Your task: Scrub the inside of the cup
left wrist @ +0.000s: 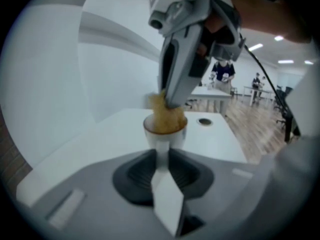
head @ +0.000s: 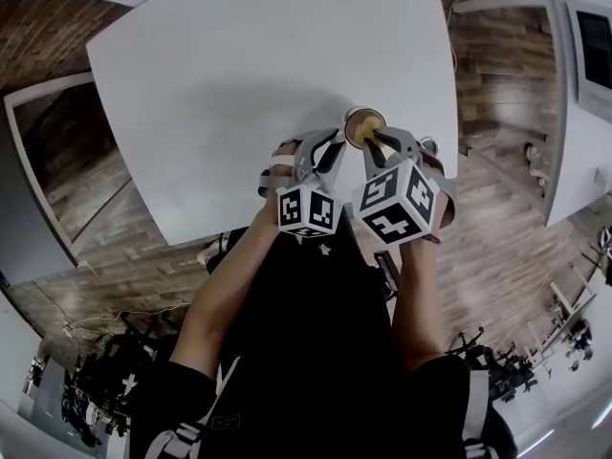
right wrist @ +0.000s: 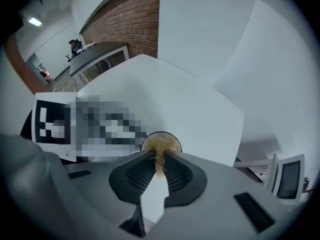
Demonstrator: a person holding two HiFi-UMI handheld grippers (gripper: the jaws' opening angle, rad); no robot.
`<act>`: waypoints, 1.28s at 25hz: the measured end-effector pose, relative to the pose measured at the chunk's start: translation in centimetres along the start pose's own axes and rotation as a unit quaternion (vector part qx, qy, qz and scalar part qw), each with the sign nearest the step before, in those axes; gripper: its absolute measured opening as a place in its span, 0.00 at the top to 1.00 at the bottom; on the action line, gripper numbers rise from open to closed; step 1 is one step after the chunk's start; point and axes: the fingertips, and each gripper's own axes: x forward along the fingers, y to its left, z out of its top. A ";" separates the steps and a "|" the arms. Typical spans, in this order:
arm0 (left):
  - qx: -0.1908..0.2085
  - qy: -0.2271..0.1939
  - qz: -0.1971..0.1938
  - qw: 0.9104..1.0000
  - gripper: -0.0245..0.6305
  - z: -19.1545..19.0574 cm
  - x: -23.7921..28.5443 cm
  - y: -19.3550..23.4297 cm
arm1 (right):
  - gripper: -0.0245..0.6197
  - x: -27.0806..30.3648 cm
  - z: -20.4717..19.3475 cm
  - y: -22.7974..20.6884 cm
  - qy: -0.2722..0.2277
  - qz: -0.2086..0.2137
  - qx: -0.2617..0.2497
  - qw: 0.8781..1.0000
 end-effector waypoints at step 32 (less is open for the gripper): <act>-0.009 0.017 0.013 1.000 0.84 -0.5 0.2 0.3 | 0.90 -1.2 0.5 1.3 -0.097 0.139 0.147 0.975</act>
